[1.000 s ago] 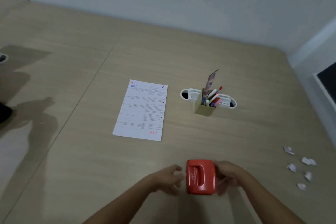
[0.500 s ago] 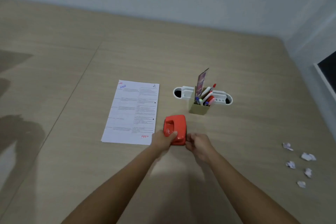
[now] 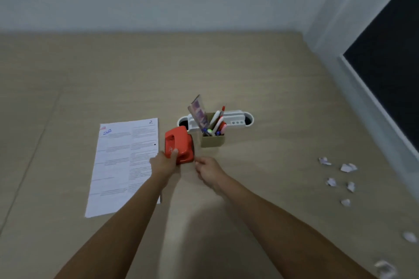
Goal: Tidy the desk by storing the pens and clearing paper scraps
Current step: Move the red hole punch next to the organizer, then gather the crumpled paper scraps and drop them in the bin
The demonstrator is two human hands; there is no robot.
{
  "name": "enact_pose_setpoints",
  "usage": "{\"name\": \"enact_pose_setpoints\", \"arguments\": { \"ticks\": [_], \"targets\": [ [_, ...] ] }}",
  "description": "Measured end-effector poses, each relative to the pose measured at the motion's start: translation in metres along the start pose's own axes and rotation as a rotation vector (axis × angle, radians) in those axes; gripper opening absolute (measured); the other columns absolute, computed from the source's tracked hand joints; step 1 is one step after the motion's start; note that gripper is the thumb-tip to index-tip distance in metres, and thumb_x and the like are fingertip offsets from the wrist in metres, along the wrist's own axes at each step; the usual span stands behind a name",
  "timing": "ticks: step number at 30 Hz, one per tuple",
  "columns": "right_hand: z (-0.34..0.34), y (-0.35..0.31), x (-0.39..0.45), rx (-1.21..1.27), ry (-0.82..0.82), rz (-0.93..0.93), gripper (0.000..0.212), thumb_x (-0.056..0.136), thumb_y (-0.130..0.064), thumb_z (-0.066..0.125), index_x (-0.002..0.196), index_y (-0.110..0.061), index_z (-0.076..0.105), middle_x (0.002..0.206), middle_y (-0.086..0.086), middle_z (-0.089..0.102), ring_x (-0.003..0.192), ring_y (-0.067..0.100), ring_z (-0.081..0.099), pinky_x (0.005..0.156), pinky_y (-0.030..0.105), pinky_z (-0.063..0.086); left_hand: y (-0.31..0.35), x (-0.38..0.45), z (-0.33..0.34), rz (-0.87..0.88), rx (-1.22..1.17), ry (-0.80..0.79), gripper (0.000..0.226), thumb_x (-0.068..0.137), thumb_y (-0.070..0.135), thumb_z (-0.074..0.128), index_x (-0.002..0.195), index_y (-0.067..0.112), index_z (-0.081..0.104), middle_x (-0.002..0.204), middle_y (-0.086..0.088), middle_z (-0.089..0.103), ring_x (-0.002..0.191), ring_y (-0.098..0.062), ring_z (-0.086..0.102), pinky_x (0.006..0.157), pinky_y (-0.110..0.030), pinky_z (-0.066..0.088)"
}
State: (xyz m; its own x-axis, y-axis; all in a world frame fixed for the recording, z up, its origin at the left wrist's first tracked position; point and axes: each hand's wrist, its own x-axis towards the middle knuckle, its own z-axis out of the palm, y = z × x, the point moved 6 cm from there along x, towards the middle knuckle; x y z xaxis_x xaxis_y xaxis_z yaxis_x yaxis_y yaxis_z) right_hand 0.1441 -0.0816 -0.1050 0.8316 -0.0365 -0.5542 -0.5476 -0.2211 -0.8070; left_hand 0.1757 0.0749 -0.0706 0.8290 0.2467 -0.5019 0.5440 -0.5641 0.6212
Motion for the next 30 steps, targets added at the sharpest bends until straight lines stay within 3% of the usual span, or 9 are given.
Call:
{"name": "enact_pose_setpoints", "arguments": {
  "ticks": [3, 7, 9, 13, 18, 22, 24, 26, 30],
  "targets": [
    [-0.025, 0.022, -0.022, 0.068, -0.011, 0.058, 0.033, 0.089, -0.009, 0.05, 0.12, -0.01, 0.062, 0.068, -0.005, 0.053, 0.057, 0.009, 0.048, 0.052, 0.02, 0.036, 0.004, -0.034, -0.006, 0.064, -0.017, 0.261, 0.047, 0.094, 0.033, 0.053, 0.125, -0.002, 0.047, 0.131, -0.03, 0.042, 0.11, -0.049, 0.051, 0.094, -0.053, 0.044],
    [-0.095, 0.061, -0.062, 0.216, 0.042, 0.095, 0.014, 0.089, -0.008, 0.054, 0.084, -0.018, 0.063, 0.069, 0.002, 0.056, 0.054, 0.013, 0.051, 0.049, 0.023, 0.035, 0.036, -0.074, 0.02, 0.441, 0.094, 0.353, 0.025, 0.094, 0.025, 0.054, 0.108, 0.005, 0.048, 0.115, -0.024, 0.049, 0.095, -0.043, 0.055, 0.077, -0.049, 0.048],
    [-0.138, 0.079, -0.087, 0.237, 0.131, 0.085, 0.019, 0.087, -0.006, 0.055, 0.074, -0.019, 0.061, 0.068, 0.003, 0.057, 0.053, 0.014, 0.051, 0.048, 0.022, 0.036, 0.053, -0.091, 0.043, 0.603, 0.12, 0.296, 0.018, 0.094, 0.02, 0.055, 0.103, 0.006, 0.05, 0.108, -0.021, 0.052, 0.091, -0.038, 0.055, 0.074, -0.043, 0.045],
    [-0.236, 0.128, -0.155, 0.213, 0.399, 0.022, 0.02, 0.088, -0.006, 0.051, 0.079, -0.018, 0.064, 0.068, 0.004, 0.063, 0.055, 0.015, 0.055, 0.055, 0.026, 0.047, 0.089, -0.135, 0.126, 0.845, 0.226, 0.096, 0.019, 0.09, 0.011, 0.061, 0.106, 0.001, 0.056, 0.104, -0.019, 0.053, 0.095, -0.037, 0.056, 0.081, -0.044, 0.047],
    [-0.331, 0.201, -0.254, -0.387, 0.843, -0.069, 0.01, 0.083, -0.018, 0.066, 0.09, -0.012, 0.069, 0.085, 0.008, 0.069, 0.082, 0.03, 0.063, 0.077, 0.039, 0.05, 0.124, -0.198, 0.245, 1.036, 0.425, -0.22, 0.033, 0.087, 0.016, 0.064, 0.116, 0.003, 0.058, 0.117, -0.017, 0.053, 0.108, -0.036, 0.054, 0.091, -0.038, 0.046],
    [-0.342, 0.276, -0.296, -0.71, 0.841, -0.033, 0.037, 0.076, -0.03, 0.074, 0.11, -0.016, 0.066, 0.126, 0.02, 0.057, 0.116, 0.039, 0.049, 0.096, 0.052, 0.048, 0.147, -0.237, 0.329, 1.097, 0.622, -0.357, 0.059, 0.088, 0.044, 0.058, 0.138, 0.017, 0.044, 0.146, -0.014, 0.036, 0.135, -0.031, 0.036, 0.104, -0.041, 0.039],
    [-0.342, 0.296, -0.304, -0.768, 0.909, -0.066, 0.039, 0.086, -0.045, 0.058, 0.111, -0.017, 0.067, 0.135, 0.03, 0.051, 0.125, 0.043, 0.038, 0.095, 0.058, 0.045, 0.156, -0.248, 0.36, 1.137, 0.758, -0.329, 0.067, 0.086, 0.055, 0.052, 0.144, 0.025, 0.034, 0.156, -0.011, 0.023, 0.145, -0.029, 0.021, 0.11, -0.042, 0.03],
    [-0.352, 0.308, -0.301, -0.819, 0.933, -0.061, 0.05, 0.094, -0.052, 0.033, 0.124, -0.023, 0.062, 0.144, 0.029, 0.042, 0.132, 0.043, 0.029, 0.097, 0.057, 0.042, 0.165, -0.256, 0.388, 1.167, 0.796, -0.32, 0.067, 0.084, 0.06, 0.05, 0.142, 0.029, 0.036, 0.159, -0.011, 0.017, 0.148, -0.031, 0.013, 0.112, -0.043, 0.025],
    [-0.388, 0.314, -0.286, -0.794, 1.011, 0.008, 0.045, 0.097, -0.045, 0.032, 0.136, -0.031, 0.05, 0.154, 0.021, 0.025, 0.138, 0.046, 0.026, 0.104, 0.055, 0.034, 0.163, -0.258, 0.421, 1.171, 0.782, -0.389, 0.047, 0.085, 0.053, 0.052, 0.125, 0.027, 0.049, 0.156, -0.012, 0.019, 0.146, -0.03, 0.013, 0.11, -0.042, 0.026]
  ]
}}
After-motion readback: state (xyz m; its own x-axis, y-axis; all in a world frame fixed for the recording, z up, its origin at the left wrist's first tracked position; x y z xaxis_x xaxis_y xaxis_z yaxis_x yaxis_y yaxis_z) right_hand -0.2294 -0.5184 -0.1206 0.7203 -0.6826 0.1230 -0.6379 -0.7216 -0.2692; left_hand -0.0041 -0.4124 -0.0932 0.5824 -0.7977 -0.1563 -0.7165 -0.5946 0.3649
